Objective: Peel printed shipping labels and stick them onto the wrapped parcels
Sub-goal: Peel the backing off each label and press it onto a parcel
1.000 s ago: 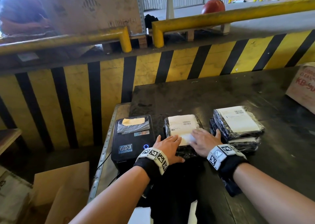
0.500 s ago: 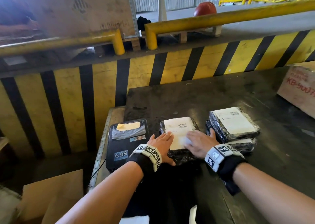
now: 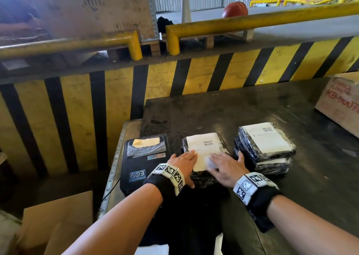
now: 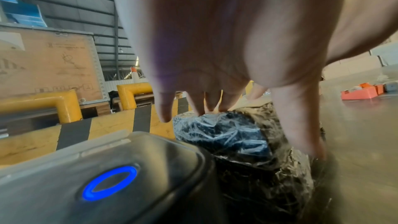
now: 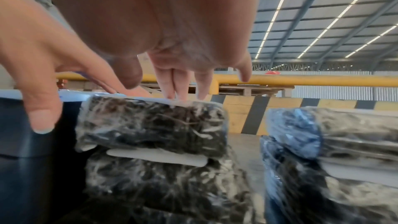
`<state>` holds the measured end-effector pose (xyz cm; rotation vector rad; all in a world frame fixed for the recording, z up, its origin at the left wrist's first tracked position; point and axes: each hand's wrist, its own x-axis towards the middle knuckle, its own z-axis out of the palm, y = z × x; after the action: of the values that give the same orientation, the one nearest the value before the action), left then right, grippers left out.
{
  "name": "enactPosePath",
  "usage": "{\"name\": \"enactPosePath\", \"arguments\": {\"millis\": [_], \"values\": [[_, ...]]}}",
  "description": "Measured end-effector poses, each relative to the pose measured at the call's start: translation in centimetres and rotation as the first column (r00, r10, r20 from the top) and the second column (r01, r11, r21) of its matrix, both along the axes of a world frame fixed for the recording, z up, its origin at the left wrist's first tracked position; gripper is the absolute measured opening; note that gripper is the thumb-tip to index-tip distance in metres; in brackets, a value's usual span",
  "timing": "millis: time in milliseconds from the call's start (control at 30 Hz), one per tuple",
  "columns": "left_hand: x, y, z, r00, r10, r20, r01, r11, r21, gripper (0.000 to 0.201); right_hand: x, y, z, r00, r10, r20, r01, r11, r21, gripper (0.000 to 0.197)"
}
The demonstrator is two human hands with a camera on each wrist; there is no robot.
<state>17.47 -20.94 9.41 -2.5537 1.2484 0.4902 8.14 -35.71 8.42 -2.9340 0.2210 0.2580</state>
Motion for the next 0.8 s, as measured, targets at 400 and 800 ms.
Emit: {"name": "enactPosePath", "arguments": {"millis": [400,800], "values": [[0.7,0.4,-0.3,0.999,0.018,-0.032,-0.020,0.999,-0.037,0.091,-3.5,-0.7,-4.3,0.981,0.155,0.117,-0.150,0.987,-0.052,0.086],[0.4,-0.2,-0.1,0.999,0.030,-0.015,-0.031,0.999,-0.040,0.088,-4.2,-0.5,-2.5,0.993,0.034,0.111,-0.029,0.998,-0.047,0.063]]}}
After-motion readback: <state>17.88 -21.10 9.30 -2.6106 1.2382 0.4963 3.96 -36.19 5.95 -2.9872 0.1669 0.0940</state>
